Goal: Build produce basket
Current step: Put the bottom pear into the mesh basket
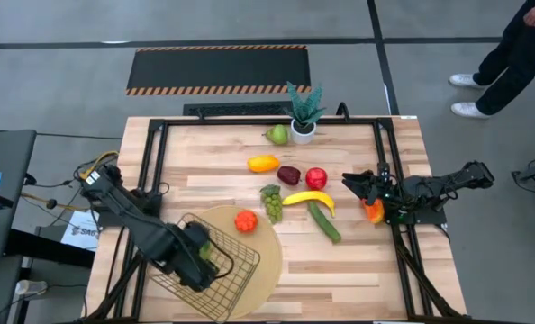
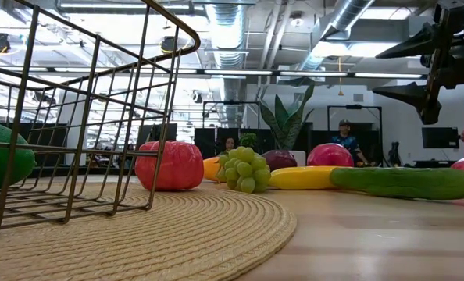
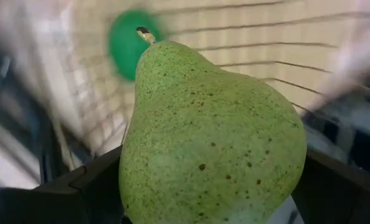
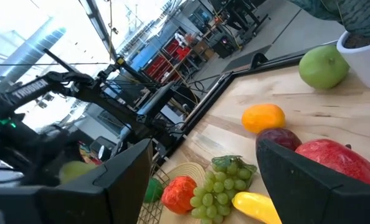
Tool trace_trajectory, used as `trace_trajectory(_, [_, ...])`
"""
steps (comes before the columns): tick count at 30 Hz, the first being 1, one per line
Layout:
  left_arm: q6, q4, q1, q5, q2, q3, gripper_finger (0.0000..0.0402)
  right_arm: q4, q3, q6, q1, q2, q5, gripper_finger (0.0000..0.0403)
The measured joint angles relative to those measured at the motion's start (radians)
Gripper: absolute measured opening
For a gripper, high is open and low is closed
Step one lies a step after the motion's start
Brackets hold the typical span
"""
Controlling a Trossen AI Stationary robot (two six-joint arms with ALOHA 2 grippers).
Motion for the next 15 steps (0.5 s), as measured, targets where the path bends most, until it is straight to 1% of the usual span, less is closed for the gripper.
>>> trace_trajectory(3, [-0.210, 0.002, -0.009, 0.011, 0.002, -0.081, 0.0341, 0.000, 0.000, 0.000, 0.000, 0.000, 0.000, 0.0311])
trace_trajectory(5, [-0.322, 0.018, -0.010, 0.012, 0.002, -0.133, 0.0341, 0.000, 0.000, 0.000, 0.000, 0.000, 0.001, 0.0311])
trace_trajectory(9, [-0.414, 0.119, -0.007, 0.010, 0.002, -0.199, 0.0341, 0.000, 0.000, 0.000, 0.000, 0.000, 0.001, 0.0311])
trace_trajectory(12, [-0.480, 0.230, -0.007, 0.010, 0.002, -0.232, 0.0341, 0.000, 0.000, 0.000, 0.000, 0.000, 0.001, 0.0311])
trace_trajectory(15, [-0.509, 0.287, -0.009, 0.022, 0.002, -0.269, 0.0341, 0.000, 0.000, 0.000, 0.000, 0.000, 0.001, 0.0311])
